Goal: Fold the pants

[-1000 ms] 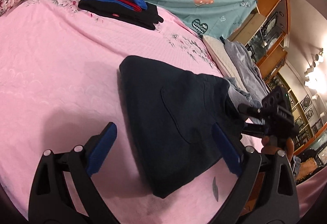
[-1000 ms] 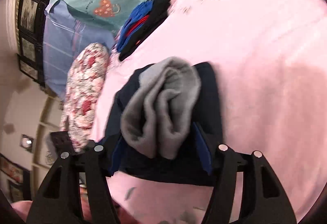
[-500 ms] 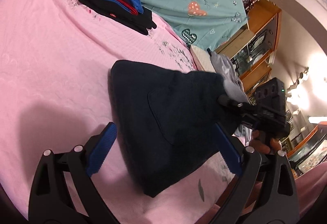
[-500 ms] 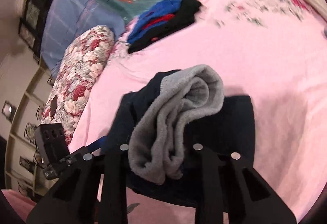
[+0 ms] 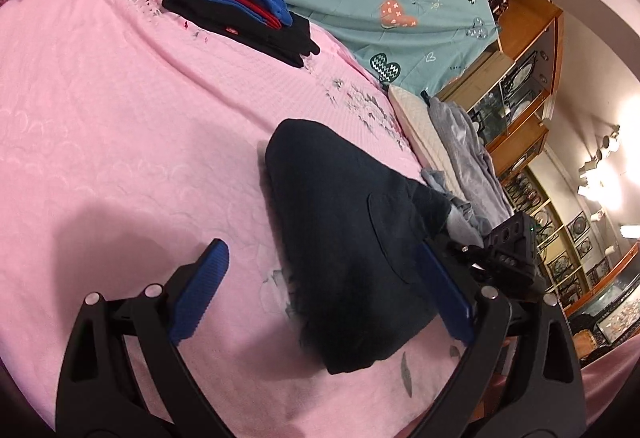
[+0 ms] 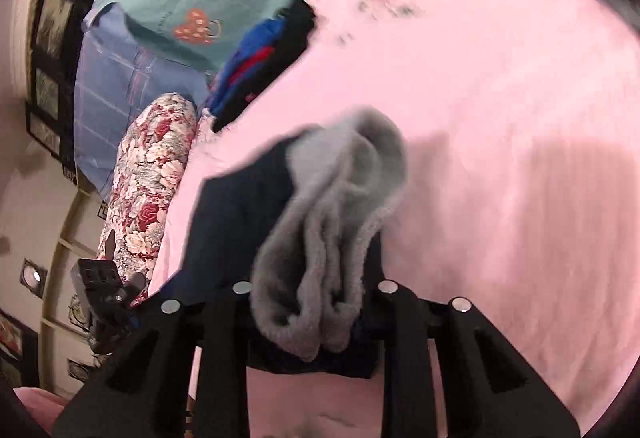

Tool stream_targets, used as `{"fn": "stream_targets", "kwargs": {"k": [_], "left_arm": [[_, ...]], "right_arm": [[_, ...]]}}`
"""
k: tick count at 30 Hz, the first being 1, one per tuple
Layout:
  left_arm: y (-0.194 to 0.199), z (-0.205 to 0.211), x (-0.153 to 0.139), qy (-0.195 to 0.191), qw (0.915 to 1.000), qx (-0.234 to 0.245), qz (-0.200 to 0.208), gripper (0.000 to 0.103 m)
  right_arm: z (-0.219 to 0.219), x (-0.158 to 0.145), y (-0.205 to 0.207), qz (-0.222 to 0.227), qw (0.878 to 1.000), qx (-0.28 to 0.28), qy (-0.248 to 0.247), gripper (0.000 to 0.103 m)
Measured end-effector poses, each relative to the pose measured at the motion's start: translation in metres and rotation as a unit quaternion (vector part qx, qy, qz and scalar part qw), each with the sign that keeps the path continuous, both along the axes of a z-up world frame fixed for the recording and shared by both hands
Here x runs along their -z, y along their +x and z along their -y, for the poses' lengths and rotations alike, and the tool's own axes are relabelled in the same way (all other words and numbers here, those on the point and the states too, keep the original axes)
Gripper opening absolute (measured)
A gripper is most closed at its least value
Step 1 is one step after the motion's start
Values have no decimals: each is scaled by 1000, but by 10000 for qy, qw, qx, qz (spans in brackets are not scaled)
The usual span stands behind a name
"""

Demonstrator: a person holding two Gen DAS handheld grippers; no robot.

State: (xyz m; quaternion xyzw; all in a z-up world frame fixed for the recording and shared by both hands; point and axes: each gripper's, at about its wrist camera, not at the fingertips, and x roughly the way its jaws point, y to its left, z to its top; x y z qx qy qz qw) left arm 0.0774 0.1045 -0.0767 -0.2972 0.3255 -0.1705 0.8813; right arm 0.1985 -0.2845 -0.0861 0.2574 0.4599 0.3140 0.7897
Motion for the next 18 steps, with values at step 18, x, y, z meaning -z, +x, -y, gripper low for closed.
{"fn": "stream_targets", "kwargs": {"k": [18], "left_arm": [[-12, 124, -37, 1166, 9704, 1969, 771, 96]], "right_arm": [[-41, -67, 16, 1252, 9880, -900, -44, 47]]}}
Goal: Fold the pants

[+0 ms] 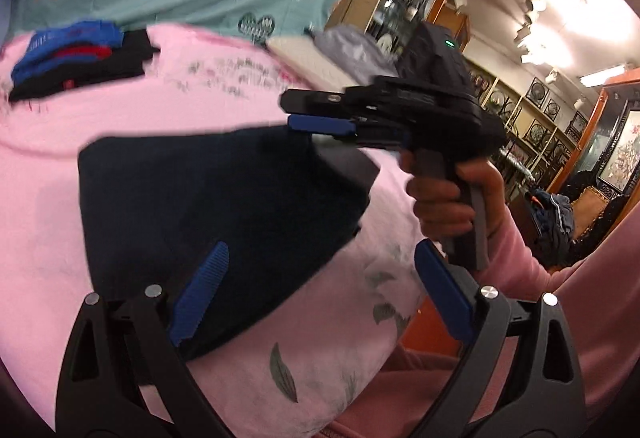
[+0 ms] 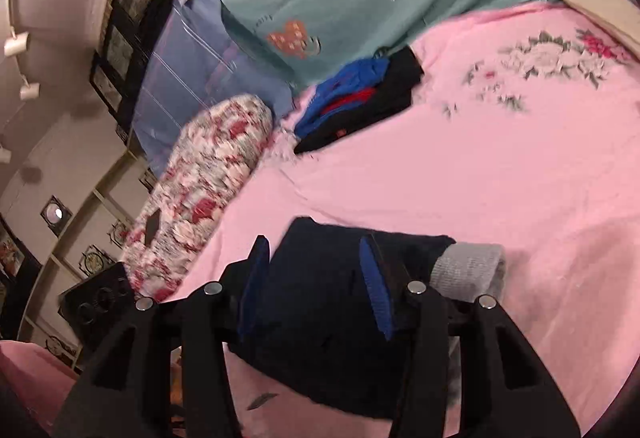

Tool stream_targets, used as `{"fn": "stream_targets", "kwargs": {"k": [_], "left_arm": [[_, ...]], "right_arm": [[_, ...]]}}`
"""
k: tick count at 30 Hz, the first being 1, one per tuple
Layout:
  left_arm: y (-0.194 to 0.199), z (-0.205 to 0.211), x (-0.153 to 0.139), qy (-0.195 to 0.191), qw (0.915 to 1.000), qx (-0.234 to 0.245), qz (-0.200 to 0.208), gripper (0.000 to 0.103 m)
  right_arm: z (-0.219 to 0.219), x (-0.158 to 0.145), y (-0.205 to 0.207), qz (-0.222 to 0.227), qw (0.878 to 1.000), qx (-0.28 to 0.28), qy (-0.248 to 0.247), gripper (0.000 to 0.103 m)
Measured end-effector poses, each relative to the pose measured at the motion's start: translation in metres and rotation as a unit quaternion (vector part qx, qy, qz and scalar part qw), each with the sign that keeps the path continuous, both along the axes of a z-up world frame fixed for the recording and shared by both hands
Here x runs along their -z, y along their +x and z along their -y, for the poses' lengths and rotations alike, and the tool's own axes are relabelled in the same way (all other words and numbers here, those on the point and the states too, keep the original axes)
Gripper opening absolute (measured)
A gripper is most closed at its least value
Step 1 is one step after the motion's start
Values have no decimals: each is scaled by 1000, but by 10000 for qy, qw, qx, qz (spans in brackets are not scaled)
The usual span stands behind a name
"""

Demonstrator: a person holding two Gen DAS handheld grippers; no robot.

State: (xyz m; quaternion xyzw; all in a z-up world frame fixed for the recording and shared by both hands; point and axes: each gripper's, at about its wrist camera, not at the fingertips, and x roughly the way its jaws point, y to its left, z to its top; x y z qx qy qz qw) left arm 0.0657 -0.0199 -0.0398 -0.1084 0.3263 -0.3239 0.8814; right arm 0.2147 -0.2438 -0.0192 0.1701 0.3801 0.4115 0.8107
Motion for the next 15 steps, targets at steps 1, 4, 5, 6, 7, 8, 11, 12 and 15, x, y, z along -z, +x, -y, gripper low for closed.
{"fn": "stream_targets", "kwargs": {"k": [1, 4, 5, 6, 7, 8, 11, 12, 15], "left_arm": [[4, -2, 9, -67, 9997, 8, -240, 96], [4, -7, 22, -236, 9989, -9, -407, 96], [2, -7, 21, -210, 9991, 3, -372, 96], [1, -7, 21, -168, 9992, 14, -360, 96], [1, -6, 20, -115, 9992, 18, -373, 96], [3, -6, 18, -91, 9992, 15, -396, 96], [6, -12, 5, -129, 9992, 14, -380, 96], [7, -13, 0, -124, 9994, 11, -313, 96], [13, -18, -22, 23, 9999, -89, 80, 99]], "right_arm": [[-1, 10, 7, -134, 9996, 158, -191, 47], [14, 45, 31, -686, 9963, 513, -77, 37], [17, 49, 34, -782, 9955, 535, 63, 34], [20, 51, 34, -840, 9948, 556, 156, 33], [20, 48, 33, -823, 9949, 567, 152, 33], [19, 44, 29, -763, 9954, 571, 90, 34], [20, 25, 13, -534, 9972, 529, 41, 41], [22, 15, 3, -376, 9982, 470, 81, 42], [28, -5, -25, 9, 9995, 60, 315, 46]]}}
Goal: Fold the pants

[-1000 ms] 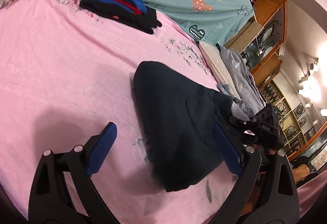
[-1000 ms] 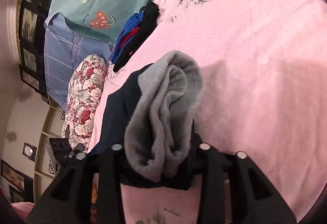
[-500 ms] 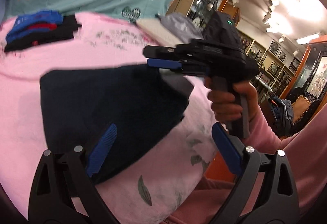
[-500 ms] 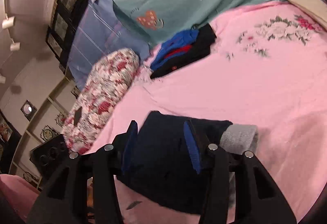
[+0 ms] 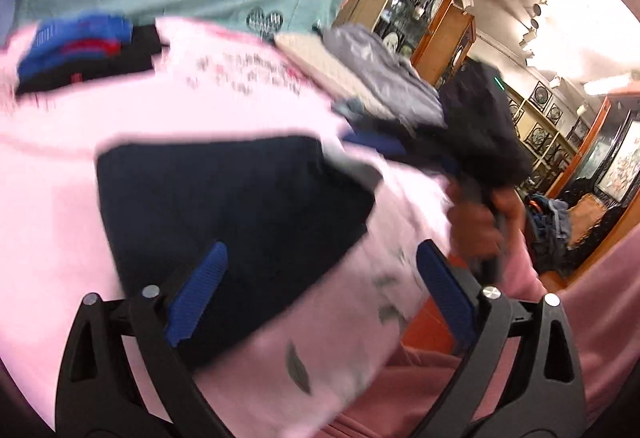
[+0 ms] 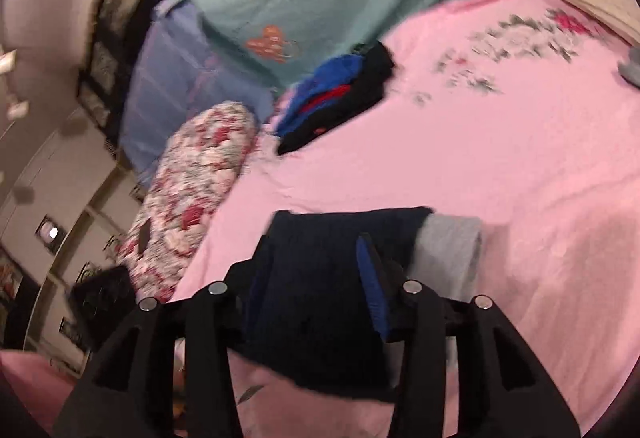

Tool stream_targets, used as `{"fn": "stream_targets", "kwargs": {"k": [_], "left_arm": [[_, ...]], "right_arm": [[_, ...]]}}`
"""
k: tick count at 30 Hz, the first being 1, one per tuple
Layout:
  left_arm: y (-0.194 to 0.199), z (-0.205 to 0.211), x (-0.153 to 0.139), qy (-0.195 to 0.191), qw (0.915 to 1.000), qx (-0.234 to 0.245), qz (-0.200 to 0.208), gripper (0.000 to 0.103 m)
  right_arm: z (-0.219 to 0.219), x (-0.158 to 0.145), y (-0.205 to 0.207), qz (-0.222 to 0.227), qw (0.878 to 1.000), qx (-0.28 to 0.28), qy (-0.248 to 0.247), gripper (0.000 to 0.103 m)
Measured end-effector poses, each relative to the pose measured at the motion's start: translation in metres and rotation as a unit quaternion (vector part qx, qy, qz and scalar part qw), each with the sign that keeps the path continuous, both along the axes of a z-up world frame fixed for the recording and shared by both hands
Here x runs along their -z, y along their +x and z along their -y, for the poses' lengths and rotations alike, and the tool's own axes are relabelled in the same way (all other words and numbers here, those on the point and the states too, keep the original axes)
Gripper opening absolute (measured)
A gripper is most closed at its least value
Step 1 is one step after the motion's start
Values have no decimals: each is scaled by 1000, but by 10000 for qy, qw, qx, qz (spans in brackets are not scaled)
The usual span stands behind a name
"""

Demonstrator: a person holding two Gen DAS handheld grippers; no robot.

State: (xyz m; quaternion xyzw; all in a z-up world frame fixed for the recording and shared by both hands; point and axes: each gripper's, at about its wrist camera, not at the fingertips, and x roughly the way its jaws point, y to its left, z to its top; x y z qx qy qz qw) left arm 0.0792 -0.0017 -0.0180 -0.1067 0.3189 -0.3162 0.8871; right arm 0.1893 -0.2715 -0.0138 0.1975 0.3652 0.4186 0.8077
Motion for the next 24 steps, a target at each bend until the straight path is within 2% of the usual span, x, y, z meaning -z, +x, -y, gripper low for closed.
{"fn": "stream_targets", "kwargs": {"k": [3, 6, 8, 9, 11, 13, 17, 20, 21, 24], "left_arm": [[25, -6, -12, -7, 10000, -10, 12, 99], [69, -17, -4, -391, 9973, 149, -600, 99], [97, -25, 12, -371, 9927, -74, -1141, 99], [109, -31, 23, -272, 9895, -292, -1390, 99], [120, -40, 34, -523, 9846, -278, -1647, 98], [120, -46, 30, -701, 9825, -344, -1690, 99], [109, -36, 10, -182, 9905, -543, -1248, 99], [115, -33, 5, -26, 9912, -546, -1203, 99], [115, -34, 6, 7, 9908, -601, -1212, 99], [130, -40, 17, 74, 9859, -827, -1455, 99]], "right_arm": [[0, -2, -23, 166, 9991, -379, -62, 46], [-4, 15, -37, 61, 9977, -419, -521, 46], [-3, 39, -35, -315, 9959, -293, -796, 46], [2, 47, -35, -401, 9966, -269, -663, 46], [11, 49, -37, -480, 9979, -224, -381, 46], [16, 47, -39, -488, 9980, -216, -331, 46], [13, 26, -38, -235, 9989, -266, -317, 47], [5, 6, -26, 101, 9994, -332, -15, 49], [1, 3, -17, 129, 9995, -293, 80, 53], [-5, 15, 17, -195, 9995, -88, 249, 54]]}}
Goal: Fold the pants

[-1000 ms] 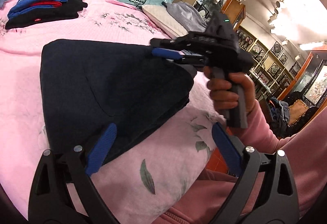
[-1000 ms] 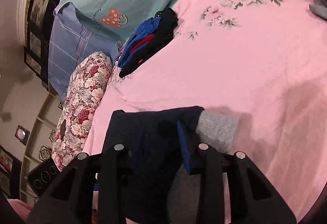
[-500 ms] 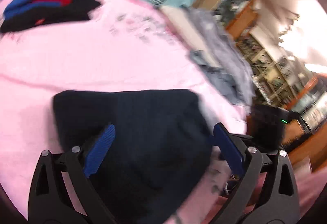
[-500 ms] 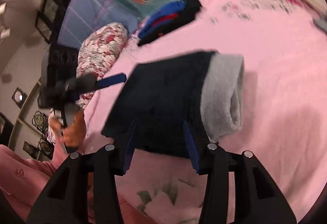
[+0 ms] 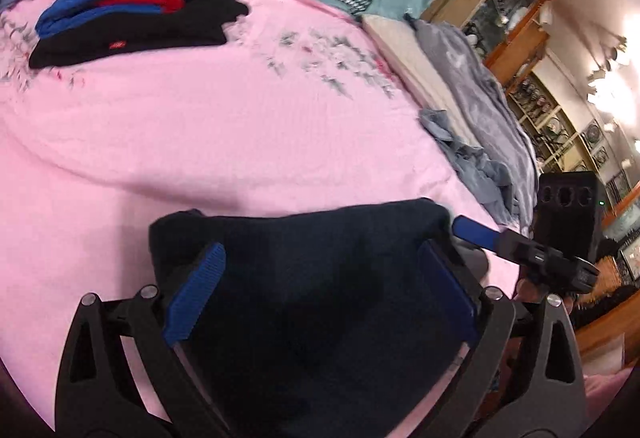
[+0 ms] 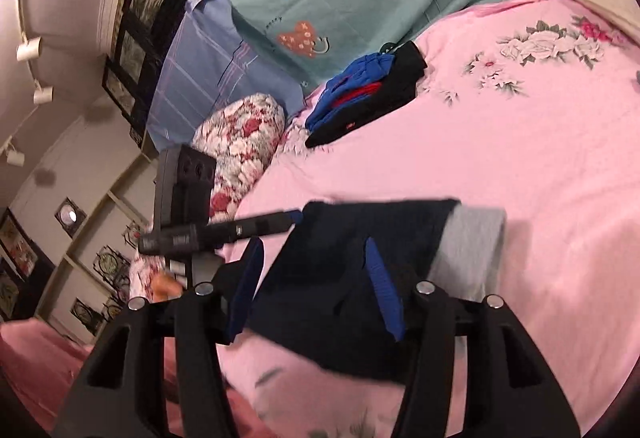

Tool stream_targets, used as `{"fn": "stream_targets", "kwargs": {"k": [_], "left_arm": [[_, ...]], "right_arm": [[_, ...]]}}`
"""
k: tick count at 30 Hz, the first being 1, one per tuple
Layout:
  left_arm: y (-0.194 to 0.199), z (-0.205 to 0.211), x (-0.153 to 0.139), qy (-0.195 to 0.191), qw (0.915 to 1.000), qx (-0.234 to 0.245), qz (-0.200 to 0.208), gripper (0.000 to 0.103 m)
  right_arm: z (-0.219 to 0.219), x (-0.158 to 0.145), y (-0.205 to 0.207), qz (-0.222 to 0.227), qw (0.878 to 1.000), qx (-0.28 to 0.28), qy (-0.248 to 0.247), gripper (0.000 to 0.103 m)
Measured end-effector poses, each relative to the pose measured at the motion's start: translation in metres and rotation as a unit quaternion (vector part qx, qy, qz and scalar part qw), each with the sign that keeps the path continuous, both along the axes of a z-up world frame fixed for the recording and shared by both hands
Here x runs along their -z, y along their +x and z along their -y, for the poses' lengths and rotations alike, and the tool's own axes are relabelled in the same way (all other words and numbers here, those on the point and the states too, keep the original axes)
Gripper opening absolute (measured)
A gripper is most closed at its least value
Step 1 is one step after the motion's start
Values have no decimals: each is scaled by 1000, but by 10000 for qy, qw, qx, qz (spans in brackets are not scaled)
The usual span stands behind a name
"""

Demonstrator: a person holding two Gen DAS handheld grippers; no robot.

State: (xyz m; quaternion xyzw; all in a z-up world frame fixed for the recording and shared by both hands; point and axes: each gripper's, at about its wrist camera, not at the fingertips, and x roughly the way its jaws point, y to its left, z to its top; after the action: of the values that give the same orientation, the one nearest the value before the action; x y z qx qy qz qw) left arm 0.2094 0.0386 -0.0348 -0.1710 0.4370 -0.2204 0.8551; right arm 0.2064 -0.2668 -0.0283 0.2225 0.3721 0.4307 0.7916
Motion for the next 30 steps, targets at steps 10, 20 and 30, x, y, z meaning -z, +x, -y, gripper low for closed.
{"fn": "stream_targets", "kwargs": {"k": [10, 20, 30], "left_arm": [[4, -2, -5, 254, 9995, -177, -2, 99], [-29, 11, -17, 477, 9984, -127, 275, 99], [-80, 3, -11, 978, 9933, -249, 557, 99]], "right_arm": [[16, 18, 23, -725, 9965, 274, 307, 53], [2, 4, -42, -40, 9965, -828, 54, 53], [20, 20, -52, -355, 9968, -673, 223, 54]]}}
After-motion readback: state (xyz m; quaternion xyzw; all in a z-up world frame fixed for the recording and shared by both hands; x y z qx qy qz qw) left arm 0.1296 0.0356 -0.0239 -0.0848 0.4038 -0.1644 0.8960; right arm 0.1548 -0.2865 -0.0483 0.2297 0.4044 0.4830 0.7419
